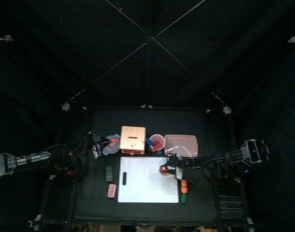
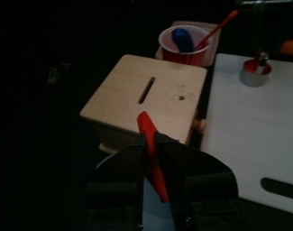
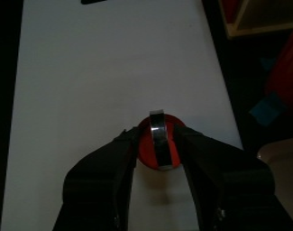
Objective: Get the cutter from the drawer then cut the dough then place the extra dough in the bowl
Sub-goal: Place the extra dough in the bowl
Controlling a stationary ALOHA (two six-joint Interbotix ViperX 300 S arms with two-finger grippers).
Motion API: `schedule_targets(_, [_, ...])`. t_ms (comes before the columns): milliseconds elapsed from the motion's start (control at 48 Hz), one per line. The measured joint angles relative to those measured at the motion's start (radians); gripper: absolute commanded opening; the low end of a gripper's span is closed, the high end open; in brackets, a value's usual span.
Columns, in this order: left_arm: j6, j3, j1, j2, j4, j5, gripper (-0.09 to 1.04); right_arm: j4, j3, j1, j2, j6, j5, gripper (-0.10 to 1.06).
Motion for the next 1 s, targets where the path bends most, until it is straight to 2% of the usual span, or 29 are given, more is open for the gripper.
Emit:
schedule_targets(250, [-0.005, 0.034, 0.023, 0.002, 0.000, 0.000, 0.80, 0.000, -0.005, 0.000, 0.000, 0.000, 0.000, 0.76])
schedule_targets(396, [-0.002, 0.038, 0.035, 0.005, 0.000, 0.000, 0.87, 0.000, -0.008, 0.000, 0.002, 0.000, 0.000, 0.76])
schedule_targets(1000, [0.000, 0.046, 0.032, 0.028, 0.003, 0.000, 0.87, 0.002, -0.018, 0.003, 0.000, 0.000, 0.000, 0.76])
